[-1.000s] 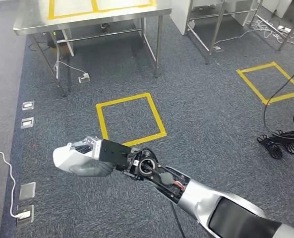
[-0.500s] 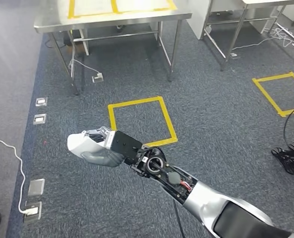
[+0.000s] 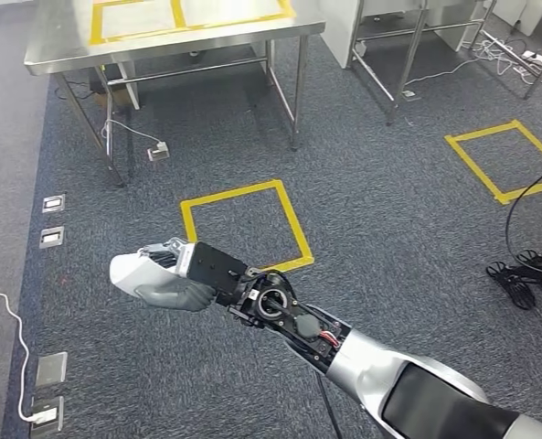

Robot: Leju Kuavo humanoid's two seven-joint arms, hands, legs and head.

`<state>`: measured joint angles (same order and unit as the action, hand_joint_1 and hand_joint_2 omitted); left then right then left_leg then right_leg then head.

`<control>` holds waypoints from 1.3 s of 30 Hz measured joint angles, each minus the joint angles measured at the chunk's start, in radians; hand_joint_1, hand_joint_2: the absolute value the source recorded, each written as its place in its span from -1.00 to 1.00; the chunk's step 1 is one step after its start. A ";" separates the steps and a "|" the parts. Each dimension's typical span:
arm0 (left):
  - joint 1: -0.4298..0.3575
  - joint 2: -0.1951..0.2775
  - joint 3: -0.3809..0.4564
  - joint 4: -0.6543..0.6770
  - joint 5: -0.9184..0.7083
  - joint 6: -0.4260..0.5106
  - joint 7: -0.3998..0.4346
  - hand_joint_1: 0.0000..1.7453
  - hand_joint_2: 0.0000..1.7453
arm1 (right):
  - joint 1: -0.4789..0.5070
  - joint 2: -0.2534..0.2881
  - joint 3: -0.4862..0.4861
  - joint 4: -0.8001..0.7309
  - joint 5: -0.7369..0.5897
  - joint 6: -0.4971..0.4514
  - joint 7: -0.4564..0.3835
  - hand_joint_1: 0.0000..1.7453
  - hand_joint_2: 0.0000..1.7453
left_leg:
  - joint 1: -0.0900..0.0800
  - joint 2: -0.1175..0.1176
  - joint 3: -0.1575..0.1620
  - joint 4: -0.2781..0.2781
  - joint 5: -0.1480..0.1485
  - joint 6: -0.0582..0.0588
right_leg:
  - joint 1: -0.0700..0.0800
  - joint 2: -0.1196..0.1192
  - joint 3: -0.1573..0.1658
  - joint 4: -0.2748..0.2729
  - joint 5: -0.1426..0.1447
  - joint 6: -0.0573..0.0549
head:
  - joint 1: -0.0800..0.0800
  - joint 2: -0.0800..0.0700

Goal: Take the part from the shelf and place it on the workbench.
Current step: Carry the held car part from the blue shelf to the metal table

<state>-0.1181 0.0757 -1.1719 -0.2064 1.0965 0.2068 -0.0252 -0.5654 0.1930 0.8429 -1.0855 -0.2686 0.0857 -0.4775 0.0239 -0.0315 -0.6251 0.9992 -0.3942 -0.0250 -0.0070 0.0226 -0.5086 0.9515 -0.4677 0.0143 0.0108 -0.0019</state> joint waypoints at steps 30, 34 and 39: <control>0.000 0.002 0.000 0.000 0.001 -0.006 0.002 -1.00 1.00 | -0.004 0.012 0.004 0.019 -0.017 0.017 0.005 0.68 1.00 | -0.010 0.023 -0.002 0.007 -0.002 0.012 | 0.003 -0.008 0.002 -0.007 0.007 -0.009 | 0.000 0.000; -0.003 0.000 0.000 0.000 0.002 -0.005 0.002 -1.00 1.00 | -0.007 0.012 0.004 0.020 -0.017 0.019 0.004 0.68 1.00 | -0.015 0.022 0.024 -0.043 -0.003 0.032 | 0.006 -0.008 0.009 -0.009 -0.011 0.010 | 0.000 0.000; -0.002 -0.001 0.000 0.000 0.004 -0.001 0.002 -1.00 1.00 | -0.010 0.014 0.004 0.021 -0.016 0.022 -0.002 0.68 1.00 | -0.010 0.023 0.047 -0.050 -0.019 0.052 | 0.001 -0.015 -0.108 0.232 -0.116 0.033 | 0.019 0.000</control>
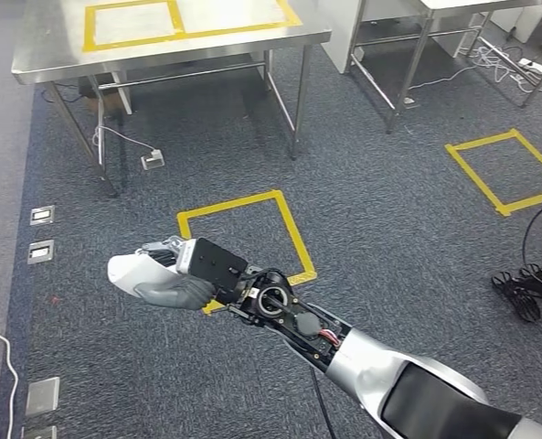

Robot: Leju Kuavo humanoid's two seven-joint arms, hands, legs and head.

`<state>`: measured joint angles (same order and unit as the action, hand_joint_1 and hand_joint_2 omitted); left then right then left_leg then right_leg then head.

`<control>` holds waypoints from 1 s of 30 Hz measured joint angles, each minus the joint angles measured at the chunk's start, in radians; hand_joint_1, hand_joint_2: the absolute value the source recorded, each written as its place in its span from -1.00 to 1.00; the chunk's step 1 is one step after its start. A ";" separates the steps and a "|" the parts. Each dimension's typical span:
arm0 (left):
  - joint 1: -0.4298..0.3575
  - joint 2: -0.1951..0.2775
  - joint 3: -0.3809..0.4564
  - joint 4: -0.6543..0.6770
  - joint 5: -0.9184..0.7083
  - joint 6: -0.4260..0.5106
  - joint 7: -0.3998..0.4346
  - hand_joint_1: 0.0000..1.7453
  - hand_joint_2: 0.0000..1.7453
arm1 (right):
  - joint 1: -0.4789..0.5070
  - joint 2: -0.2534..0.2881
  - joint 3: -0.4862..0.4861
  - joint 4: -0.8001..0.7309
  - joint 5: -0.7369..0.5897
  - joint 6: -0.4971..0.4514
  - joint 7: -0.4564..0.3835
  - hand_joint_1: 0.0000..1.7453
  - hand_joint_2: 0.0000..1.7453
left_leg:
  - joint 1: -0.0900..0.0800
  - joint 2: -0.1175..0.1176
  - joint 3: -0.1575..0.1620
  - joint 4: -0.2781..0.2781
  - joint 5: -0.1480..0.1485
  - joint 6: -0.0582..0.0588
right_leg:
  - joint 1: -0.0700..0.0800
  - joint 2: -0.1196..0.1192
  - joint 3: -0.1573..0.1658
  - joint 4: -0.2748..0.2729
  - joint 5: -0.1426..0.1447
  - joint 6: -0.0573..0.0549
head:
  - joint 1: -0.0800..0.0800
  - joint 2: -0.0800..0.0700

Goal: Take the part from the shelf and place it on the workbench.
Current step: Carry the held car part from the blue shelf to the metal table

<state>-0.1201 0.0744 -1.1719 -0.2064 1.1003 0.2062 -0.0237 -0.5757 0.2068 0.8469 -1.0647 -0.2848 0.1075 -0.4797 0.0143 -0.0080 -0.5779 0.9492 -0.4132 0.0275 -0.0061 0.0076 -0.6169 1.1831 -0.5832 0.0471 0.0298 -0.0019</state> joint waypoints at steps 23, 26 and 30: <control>-0.002 0.017 0.002 0.000 0.025 0.024 0.013 -1.00 1.00 | -0.003 0.021 0.013 0.044 0.012 0.080 -0.028 0.68 1.00 | -0.006 0.002 -0.024 0.014 0.023 -0.033 | 0.007 0.003 0.102 -0.239 0.126 -0.042 | -0.022 0.000; -0.003 0.020 0.004 0.000 0.028 0.025 0.013 -1.00 1.00 | -0.006 0.030 0.016 0.059 0.014 0.083 -0.037 0.68 1.00 | -0.009 -0.001 -0.019 0.003 0.014 -0.018 | 0.007 0.003 0.104 -0.238 0.116 -0.029 | -0.018 0.000; -0.001 0.023 0.005 0.000 0.019 0.024 0.013 -1.00 1.00 | -0.008 0.032 0.015 0.074 0.018 0.078 -0.050 0.68 1.00 | -0.003 -0.001 -0.003 -0.004 0.006 -0.001 | 0.003 -0.001 0.031 -0.081 0.039 -0.009 | -0.005 0.000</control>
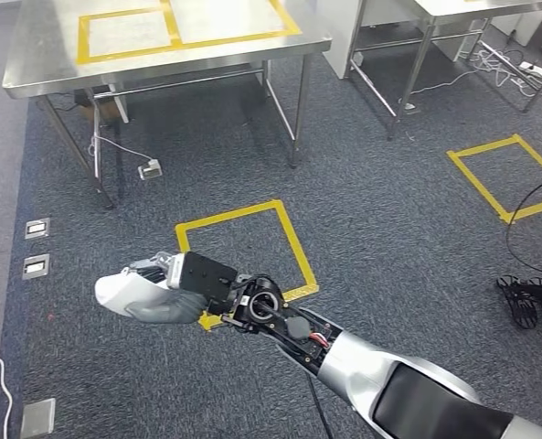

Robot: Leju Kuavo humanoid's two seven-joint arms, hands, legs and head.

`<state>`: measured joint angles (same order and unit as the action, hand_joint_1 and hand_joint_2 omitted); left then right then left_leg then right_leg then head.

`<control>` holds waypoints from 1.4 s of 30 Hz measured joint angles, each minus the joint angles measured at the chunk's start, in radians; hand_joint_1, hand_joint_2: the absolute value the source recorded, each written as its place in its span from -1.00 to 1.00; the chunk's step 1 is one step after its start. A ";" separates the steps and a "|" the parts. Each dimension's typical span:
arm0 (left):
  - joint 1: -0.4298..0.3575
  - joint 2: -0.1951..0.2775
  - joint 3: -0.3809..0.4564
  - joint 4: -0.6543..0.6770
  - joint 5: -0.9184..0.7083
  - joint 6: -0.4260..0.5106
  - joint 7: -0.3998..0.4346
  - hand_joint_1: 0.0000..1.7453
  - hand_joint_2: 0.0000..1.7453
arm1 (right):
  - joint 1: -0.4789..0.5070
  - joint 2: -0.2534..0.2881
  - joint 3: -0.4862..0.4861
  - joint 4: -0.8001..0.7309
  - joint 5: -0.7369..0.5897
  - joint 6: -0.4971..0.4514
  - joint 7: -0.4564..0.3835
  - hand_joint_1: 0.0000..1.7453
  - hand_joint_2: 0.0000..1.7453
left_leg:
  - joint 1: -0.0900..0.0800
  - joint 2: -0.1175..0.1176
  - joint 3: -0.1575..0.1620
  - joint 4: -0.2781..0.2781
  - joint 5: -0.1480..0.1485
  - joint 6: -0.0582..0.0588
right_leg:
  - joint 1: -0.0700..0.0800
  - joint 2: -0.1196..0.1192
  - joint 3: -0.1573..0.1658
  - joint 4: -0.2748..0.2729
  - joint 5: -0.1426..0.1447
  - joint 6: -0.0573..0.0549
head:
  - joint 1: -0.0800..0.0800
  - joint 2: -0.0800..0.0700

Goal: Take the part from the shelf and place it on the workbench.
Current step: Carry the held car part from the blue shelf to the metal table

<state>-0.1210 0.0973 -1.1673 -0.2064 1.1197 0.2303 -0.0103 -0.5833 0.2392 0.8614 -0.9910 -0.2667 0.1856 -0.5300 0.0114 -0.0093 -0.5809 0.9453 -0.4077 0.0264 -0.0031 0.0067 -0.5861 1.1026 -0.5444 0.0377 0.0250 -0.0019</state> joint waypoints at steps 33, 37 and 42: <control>-0.003 0.049 -0.007 0.000 -0.053 -0.021 0.005 -1.00 1.00 | 0.077 -0.026 -0.074 -0.032 0.014 -0.117 0.036 0.68 1.00 | 0.002 0.004 0.019 -0.005 -0.014 0.001 | -0.001 0.001 -0.091 0.162 -0.055 0.007 | 0.010 0.000; 0.000 0.049 -0.007 0.000 -0.054 -0.020 0.004 -1.00 1.00 | 0.077 -0.028 -0.076 -0.032 0.014 -0.115 0.033 0.68 1.00 | 0.004 0.000 0.059 -0.005 -0.041 -0.009 | -0.006 0.000 -0.064 0.019 0.089 0.003 | 0.024 0.000; -0.006 0.050 -0.007 0.000 -0.067 -0.021 -0.010 -1.00 1.00 | 0.076 -0.030 -0.079 -0.032 0.013 -0.118 0.029 0.68 1.00 | 0.001 0.000 0.076 -0.009 -0.061 -0.033 | 0.003 0.002 0.003 -0.144 0.143 -0.022 | 0.020 0.000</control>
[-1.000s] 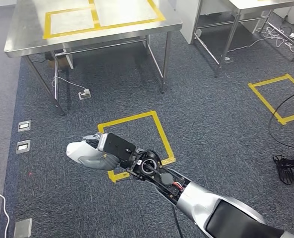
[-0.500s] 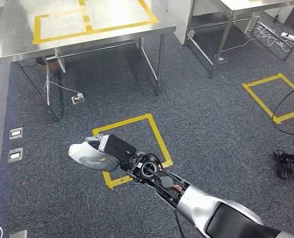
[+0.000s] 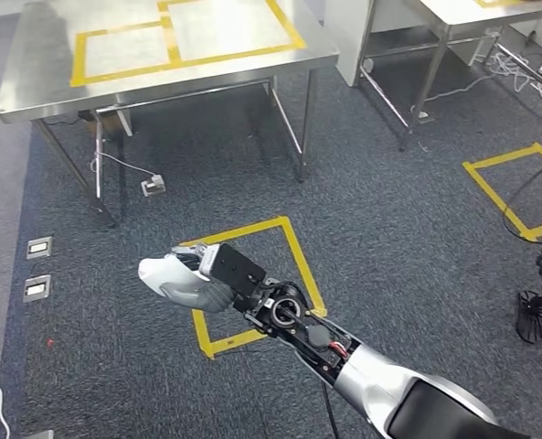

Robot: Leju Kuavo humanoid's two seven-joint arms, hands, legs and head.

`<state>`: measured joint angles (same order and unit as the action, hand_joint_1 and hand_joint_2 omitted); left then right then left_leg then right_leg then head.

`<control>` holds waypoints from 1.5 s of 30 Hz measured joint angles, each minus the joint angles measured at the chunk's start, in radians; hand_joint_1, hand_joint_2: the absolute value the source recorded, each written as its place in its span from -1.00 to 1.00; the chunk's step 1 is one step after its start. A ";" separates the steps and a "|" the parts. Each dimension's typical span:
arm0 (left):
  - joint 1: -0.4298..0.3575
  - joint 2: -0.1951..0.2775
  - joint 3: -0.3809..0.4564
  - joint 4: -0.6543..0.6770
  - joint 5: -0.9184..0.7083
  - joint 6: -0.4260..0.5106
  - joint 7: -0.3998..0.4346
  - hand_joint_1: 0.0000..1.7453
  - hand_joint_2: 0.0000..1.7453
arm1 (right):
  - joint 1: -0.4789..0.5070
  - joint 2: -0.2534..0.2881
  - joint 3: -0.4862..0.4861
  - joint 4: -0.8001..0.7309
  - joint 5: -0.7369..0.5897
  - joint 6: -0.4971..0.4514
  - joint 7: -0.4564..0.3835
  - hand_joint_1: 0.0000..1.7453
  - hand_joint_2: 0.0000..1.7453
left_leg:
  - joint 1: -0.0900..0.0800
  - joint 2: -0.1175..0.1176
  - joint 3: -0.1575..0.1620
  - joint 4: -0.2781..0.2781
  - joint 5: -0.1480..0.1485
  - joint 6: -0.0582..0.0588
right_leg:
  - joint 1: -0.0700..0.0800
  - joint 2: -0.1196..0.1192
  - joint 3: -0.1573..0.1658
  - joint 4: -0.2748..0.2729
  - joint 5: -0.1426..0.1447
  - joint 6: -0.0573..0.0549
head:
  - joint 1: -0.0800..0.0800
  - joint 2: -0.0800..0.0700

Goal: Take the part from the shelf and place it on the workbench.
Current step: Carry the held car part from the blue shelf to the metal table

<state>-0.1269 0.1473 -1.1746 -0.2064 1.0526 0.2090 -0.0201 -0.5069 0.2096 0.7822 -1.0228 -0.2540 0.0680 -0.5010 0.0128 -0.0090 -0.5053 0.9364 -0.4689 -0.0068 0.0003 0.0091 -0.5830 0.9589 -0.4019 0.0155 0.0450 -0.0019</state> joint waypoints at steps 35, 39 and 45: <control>-0.002 -0.006 0.000 0.000 -0.004 0.001 -0.007 -1.00 1.00 | -0.015 -0.004 -0.004 0.008 0.002 0.004 -0.012 0.68 1.00 | 0.004 0.005 -0.067 0.128 -0.055 -0.017 | -0.010 0.000 0.026 -0.016 -0.009 -0.023 | -0.021 0.000; 0.003 -0.007 0.000 0.000 -0.004 0.001 -0.009 -1.00 1.00 | -0.013 -0.005 -0.003 0.010 0.010 0.008 -0.009 0.68 1.00 | 0.003 0.005 -0.205 0.312 -0.074 -0.021 | -0.009 0.000 0.042 -0.016 -0.027 -0.029 | -0.031 0.000; -0.004 -0.005 0.000 0.000 -0.005 0.001 -0.013 -1.00 1.00 | -0.016 -0.005 -0.002 0.008 0.039 0.015 -0.002 0.68 1.00 | -0.015 0.049 -0.100 0.017 0.085 0.010 | 0.003 -0.020 0.085 -0.015 -0.071 -0.008 | -0.040 0.000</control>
<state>-0.1305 0.1425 -1.1746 -0.2064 1.0473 0.2100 -0.0331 -0.5228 0.2046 0.7803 -1.0144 -0.2153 0.0827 -0.5035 -0.0022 0.0395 -0.6053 0.9531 -0.3839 0.0027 0.0034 -0.0108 -0.4979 0.9439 -0.4732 0.0077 0.0051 -0.0019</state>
